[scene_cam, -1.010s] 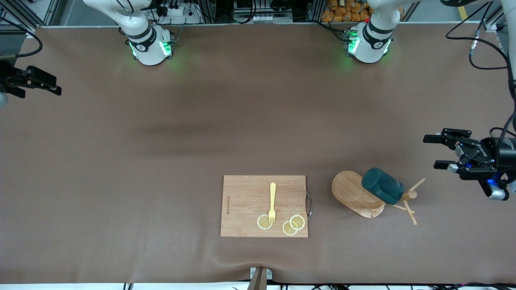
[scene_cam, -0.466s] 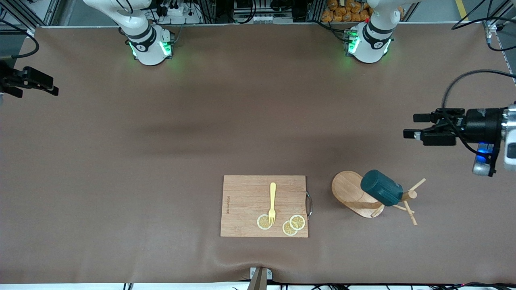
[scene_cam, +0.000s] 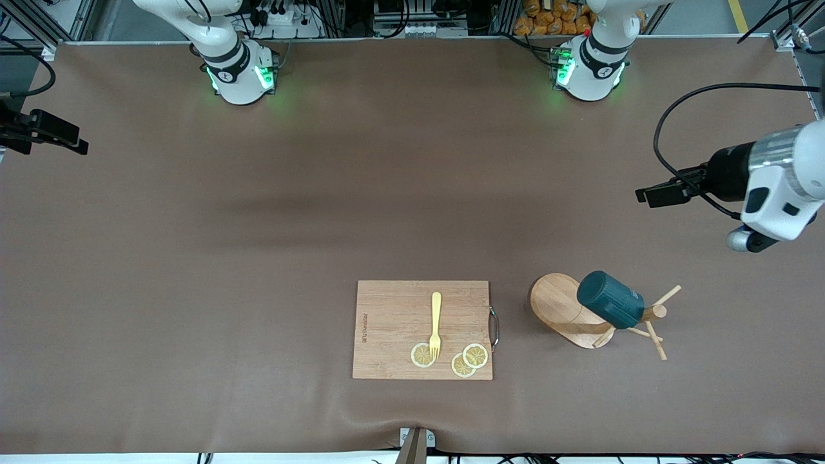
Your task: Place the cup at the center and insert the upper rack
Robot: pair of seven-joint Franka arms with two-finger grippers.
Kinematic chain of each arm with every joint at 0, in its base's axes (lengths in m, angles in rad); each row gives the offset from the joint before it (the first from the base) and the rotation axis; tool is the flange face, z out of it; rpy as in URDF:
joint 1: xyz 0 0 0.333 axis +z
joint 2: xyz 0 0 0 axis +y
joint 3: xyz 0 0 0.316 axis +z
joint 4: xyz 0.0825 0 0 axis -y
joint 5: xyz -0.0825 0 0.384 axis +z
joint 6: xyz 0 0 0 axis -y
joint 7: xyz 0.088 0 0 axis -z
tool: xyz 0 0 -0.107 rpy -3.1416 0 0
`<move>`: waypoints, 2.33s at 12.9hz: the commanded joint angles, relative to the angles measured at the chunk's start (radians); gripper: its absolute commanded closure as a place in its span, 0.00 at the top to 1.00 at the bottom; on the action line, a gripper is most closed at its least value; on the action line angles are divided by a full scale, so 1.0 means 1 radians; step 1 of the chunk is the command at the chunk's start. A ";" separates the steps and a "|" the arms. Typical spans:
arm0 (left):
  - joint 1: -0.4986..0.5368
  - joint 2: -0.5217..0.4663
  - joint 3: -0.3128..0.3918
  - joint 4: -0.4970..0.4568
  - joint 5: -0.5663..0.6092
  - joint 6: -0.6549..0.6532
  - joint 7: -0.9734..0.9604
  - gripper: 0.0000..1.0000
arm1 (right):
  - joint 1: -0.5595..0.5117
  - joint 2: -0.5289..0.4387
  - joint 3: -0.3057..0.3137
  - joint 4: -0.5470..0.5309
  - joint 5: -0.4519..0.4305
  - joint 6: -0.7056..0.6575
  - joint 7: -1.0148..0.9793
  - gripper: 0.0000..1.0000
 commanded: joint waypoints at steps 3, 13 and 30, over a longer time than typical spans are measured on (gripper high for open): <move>-0.042 -0.118 -0.021 -0.156 0.162 0.086 0.109 1.00 | -0.009 -0.024 0.010 -0.008 -0.003 -0.004 0.018 1.00; -0.180 -0.386 0.243 -0.442 0.133 0.303 0.358 1.00 | -0.009 -0.029 0.009 -0.009 -0.003 -0.019 0.021 1.00; -0.162 -0.337 0.317 -0.295 0.101 0.249 0.567 1.00 | -0.003 -0.024 0.009 -0.011 -0.003 -0.033 0.021 1.00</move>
